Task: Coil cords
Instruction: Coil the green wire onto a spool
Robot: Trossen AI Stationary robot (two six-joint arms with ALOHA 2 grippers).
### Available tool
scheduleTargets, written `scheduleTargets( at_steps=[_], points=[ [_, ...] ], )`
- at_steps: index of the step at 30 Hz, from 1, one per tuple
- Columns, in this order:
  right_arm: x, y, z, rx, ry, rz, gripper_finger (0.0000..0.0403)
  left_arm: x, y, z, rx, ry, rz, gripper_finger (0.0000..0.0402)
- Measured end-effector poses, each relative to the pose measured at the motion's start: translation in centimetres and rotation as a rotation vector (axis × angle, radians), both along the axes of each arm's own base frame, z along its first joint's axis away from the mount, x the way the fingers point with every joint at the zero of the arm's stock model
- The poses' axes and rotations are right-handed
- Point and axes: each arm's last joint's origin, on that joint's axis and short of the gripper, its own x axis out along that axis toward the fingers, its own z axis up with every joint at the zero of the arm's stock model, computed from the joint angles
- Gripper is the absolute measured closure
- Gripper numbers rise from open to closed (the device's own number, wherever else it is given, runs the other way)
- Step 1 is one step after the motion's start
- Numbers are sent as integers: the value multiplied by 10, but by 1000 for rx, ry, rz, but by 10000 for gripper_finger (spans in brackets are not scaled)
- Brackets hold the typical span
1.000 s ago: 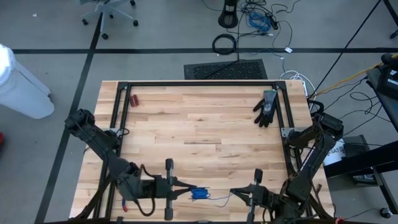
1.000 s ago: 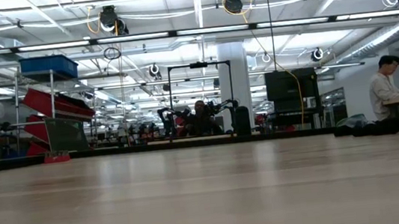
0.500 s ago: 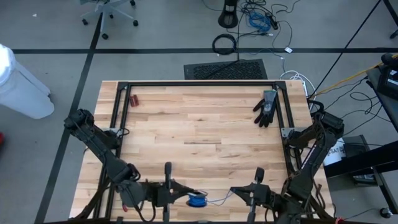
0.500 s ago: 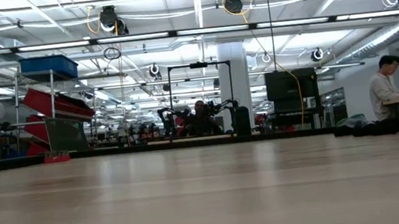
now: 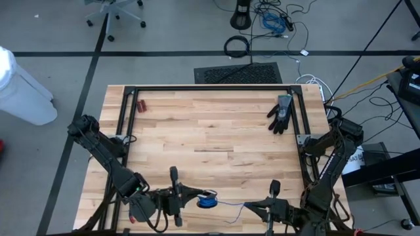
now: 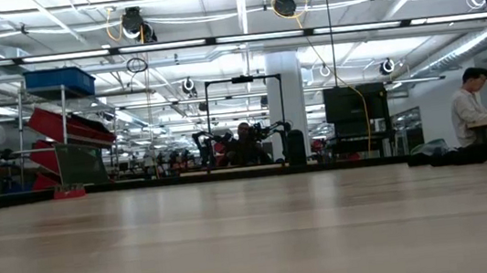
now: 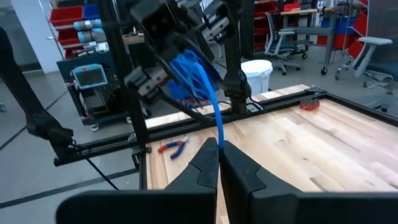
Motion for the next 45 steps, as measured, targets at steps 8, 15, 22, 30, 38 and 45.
scheduleTargets(
  at_steps=[8,15,22,30,38,45],
  points=[
    [12,-5,11,-17,-41,-18,403,3,0,-7,75,4,99,401],
    [26,-11,16,-28,-65,-2,403,8,5,-11,111,-11,231,401],
    [41,-22,17,-22,-72,-11,403,17,8,-19,125,2,255,401],
    [57,-29,14,-14,-77,30,403,29,18,-25,135,-12,366,402],
    [74,-34,10,-17,-118,40,403,32,20,-23,121,-25,381,401],
    [84,-42,10,-17,-125,66,403,32,20,-23,120,-26,381,401]
  ],
)
